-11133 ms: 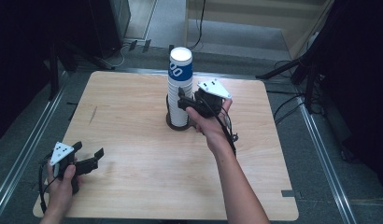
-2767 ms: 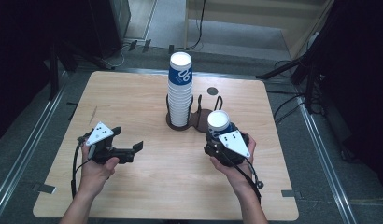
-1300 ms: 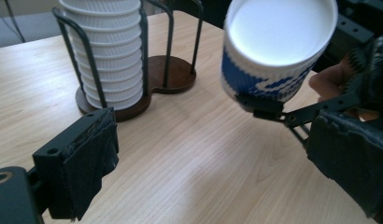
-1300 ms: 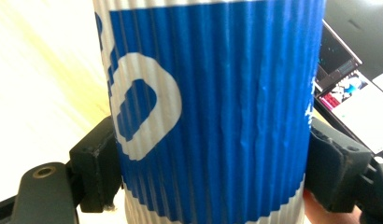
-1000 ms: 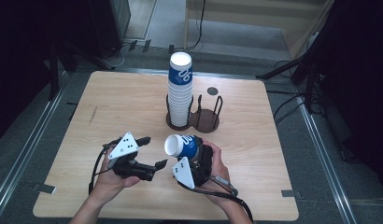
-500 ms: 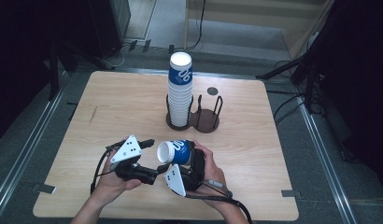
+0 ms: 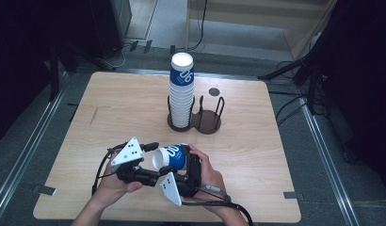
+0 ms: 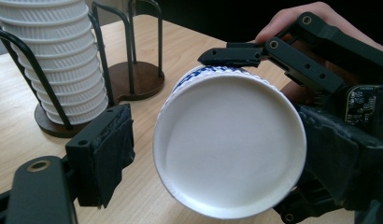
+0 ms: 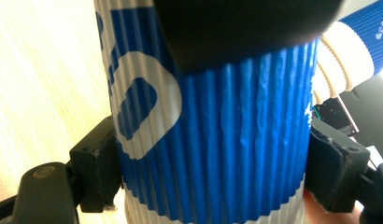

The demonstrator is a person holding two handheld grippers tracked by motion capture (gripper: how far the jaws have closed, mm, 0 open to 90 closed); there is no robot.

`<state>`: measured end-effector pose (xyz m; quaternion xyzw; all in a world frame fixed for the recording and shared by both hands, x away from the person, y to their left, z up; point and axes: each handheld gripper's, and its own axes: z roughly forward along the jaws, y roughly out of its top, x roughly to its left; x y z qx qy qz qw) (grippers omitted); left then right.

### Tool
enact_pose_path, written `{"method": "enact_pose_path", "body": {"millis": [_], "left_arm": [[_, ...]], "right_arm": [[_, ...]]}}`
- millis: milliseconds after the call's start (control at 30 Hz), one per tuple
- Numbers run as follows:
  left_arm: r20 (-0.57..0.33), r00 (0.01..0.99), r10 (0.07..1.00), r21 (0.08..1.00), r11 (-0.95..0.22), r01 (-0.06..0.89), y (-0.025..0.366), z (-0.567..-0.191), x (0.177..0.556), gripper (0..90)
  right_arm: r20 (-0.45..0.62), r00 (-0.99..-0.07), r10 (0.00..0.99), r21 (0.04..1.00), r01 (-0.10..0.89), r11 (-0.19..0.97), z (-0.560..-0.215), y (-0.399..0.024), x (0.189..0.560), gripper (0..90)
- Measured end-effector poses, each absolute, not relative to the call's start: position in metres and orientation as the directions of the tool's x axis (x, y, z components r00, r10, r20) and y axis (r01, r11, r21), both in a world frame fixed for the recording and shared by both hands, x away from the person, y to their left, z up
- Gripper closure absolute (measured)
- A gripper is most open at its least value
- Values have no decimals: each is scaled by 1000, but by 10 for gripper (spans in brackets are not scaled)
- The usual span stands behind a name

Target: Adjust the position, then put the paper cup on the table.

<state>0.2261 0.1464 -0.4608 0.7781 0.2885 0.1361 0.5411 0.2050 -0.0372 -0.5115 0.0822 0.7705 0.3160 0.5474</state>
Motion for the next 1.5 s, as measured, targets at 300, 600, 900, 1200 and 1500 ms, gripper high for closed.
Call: {"method": "enact_pose_path", "body": {"millis": [300,600,900,1200,1500], "left_arm": [[-105,805,583,914,-262,309,145,-462,226,220],[-125,814,567,910,-261,321,146,-463,228,275],[-121,805,580,910,-260,324,148,-461,228,290],[-129,794,594,906,-255,337,148,-463,231,294],[-133,761,635,913,-220,344,154,-462,233,295]], "right_arm": [[-813,-364,455,553,-239,798,-512,-36,203,181],[-825,-360,436,534,-243,810,-516,-36,205,179],[-797,-374,475,579,-245,778,-516,-38,207,122],[-781,-404,477,602,-283,747,-510,-40,203,51],[-763,-426,487,626,-300,719,-502,-42,200,29]]}}
